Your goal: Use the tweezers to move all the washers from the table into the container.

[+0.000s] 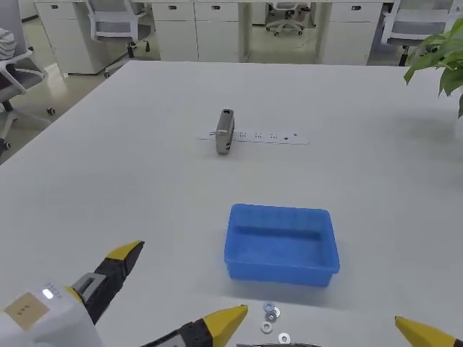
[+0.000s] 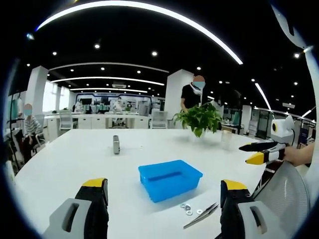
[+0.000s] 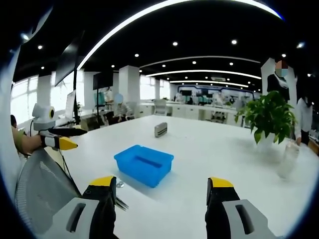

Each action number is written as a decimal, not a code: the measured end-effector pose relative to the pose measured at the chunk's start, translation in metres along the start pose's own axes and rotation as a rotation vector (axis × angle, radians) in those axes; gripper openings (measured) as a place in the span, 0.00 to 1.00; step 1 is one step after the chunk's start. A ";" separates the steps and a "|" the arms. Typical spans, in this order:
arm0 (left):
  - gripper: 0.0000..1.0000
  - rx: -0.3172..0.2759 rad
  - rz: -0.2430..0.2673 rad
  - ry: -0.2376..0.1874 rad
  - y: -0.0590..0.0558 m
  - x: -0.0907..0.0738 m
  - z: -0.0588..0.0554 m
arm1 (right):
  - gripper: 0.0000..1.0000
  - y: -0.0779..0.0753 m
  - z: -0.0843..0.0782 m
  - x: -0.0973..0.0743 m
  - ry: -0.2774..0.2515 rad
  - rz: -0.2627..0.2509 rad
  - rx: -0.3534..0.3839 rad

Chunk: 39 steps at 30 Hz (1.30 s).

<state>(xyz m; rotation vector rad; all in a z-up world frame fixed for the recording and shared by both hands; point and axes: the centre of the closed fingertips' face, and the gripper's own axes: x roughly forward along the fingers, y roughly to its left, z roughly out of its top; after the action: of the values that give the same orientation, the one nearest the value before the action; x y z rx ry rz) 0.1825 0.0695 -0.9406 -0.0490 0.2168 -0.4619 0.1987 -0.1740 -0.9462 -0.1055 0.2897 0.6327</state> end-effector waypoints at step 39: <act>0.20 0.541 -0.615 0.785 -0.057 0.029 -0.112 | 0.20 0.080 -0.056 0.029 0.397 0.414 -0.221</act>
<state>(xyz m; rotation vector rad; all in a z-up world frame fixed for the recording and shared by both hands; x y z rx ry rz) 0.1585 0.0053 -1.0504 0.6220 0.8511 -1.1310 0.1598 -0.1035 -1.0086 -0.3923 0.6341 1.0561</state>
